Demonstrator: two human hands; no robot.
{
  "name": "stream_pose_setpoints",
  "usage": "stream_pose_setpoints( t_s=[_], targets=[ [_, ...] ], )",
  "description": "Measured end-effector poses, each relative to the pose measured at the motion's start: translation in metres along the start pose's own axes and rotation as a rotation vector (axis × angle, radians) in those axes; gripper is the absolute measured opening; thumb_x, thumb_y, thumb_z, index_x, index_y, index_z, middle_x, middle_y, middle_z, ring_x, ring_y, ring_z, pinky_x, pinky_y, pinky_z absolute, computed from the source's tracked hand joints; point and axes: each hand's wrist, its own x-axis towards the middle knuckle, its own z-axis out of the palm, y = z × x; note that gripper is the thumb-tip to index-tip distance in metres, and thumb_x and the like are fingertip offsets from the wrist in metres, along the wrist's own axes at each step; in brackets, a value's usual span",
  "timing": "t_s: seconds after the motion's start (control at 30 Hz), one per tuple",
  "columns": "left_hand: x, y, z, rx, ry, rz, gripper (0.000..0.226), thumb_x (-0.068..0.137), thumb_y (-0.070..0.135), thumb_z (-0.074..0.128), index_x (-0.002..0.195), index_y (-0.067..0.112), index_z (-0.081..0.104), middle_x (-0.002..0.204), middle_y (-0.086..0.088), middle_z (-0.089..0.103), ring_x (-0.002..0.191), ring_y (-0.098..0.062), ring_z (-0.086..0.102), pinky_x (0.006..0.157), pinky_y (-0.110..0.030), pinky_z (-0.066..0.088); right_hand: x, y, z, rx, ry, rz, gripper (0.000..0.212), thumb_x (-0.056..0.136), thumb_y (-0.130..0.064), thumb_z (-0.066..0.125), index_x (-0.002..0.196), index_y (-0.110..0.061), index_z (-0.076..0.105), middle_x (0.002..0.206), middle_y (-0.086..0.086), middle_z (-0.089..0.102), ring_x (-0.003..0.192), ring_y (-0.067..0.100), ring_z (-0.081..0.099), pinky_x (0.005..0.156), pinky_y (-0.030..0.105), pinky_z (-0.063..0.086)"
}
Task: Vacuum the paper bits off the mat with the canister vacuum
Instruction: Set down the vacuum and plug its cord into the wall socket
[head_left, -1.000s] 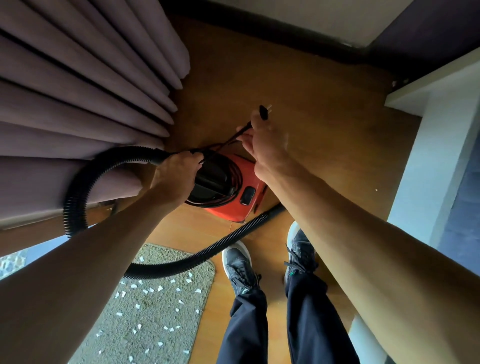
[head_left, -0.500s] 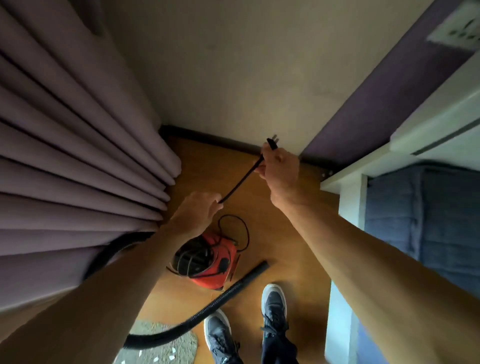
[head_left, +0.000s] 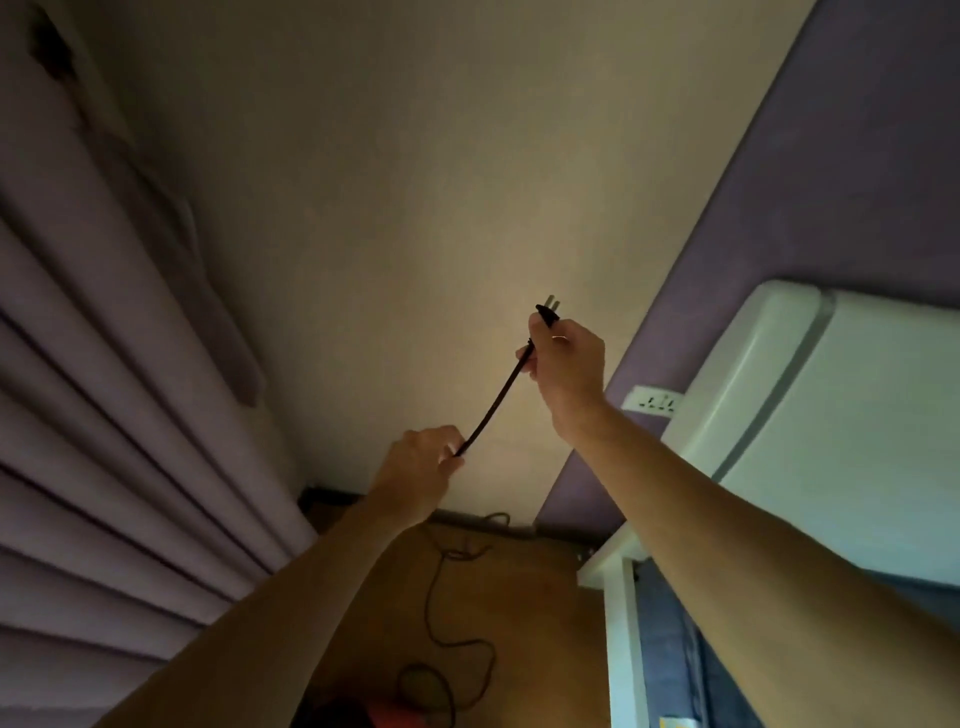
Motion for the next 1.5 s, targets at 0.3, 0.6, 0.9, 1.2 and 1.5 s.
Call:
stream_pose_setpoints(
  t_s=[0.3, 0.6, 0.9, 1.2, 1.5],
  targets=[
    [0.033, 0.118, -0.064, -0.033, 0.096, 0.148, 0.004, 0.093, 0.016, 0.064, 0.095, 0.019, 0.066, 0.088, -0.003, 0.073, 0.079, -0.017, 0.069, 0.068, -0.025, 0.054, 0.001, -0.153, -0.034, -0.158, 0.095, -0.360, 0.024, 0.094, -0.029, 0.060, 0.074, -0.015, 0.063, 0.063, 0.003, 0.066, 0.058, 0.018, 0.065, 0.059, 0.033, 0.053],
    [0.033, 0.197, -0.003, -0.136, 0.022, 0.179, 0.008, 0.095, 0.015, 0.059, 0.091, 0.017, 0.066, 0.083, 0.002, 0.071, 0.073, -0.013, 0.069, 0.064, -0.025, 0.059, 0.003, -0.155, -0.106, -0.375, 0.324, -0.503, 0.022, 0.098, -0.028, 0.056, 0.088, -0.010, 0.063, 0.059, -0.010, 0.051, 0.054, 0.006, 0.050, 0.054, 0.027, 0.042],
    [0.044, 0.206, 0.115, -0.147, -0.121, 0.074, 0.017, 0.099, 0.021, 0.053, 0.085, 0.021, 0.062, 0.083, 0.007, 0.068, 0.077, -0.006, 0.066, 0.073, -0.020, 0.056, 0.047, -0.057, -0.182, -0.524, 0.340, -0.264, 0.025, 0.099, -0.025, 0.050, 0.111, -0.006, 0.060, 0.090, 0.009, 0.068, 0.080, 0.025, 0.066, 0.059, 0.027, 0.045],
    [0.051, 0.164, 0.208, -0.259, -0.361, -0.093, 0.014, 0.097, 0.013, 0.058, 0.083, 0.015, 0.058, 0.082, -0.006, 0.067, 0.068, -0.009, 0.061, 0.060, -0.014, 0.049, 0.080, 0.060, -0.192, -0.634, 0.284, -0.032, 0.025, 0.098, -0.027, 0.055, 0.111, -0.006, 0.060, 0.103, 0.009, 0.069, 0.094, 0.025, 0.067, 0.070, 0.026, 0.049],
    [0.072, 0.099, 0.269, -0.281, -0.423, -0.202, 0.013, 0.093, 0.012, 0.063, 0.080, 0.013, 0.064, 0.078, -0.007, 0.070, 0.066, -0.013, 0.067, 0.060, -0.022, 0.054, 0.111, 0.151, -0.182, -0.684, 0.210, 0.093, 0.023, 0.101, -0.023, 0.047, 0.113, -0.008, 0.060, 0.101, 0.007, 0.066, 0.093, 0.024, 0.065, 0.073, 0.031, 0.051]
  ],
)
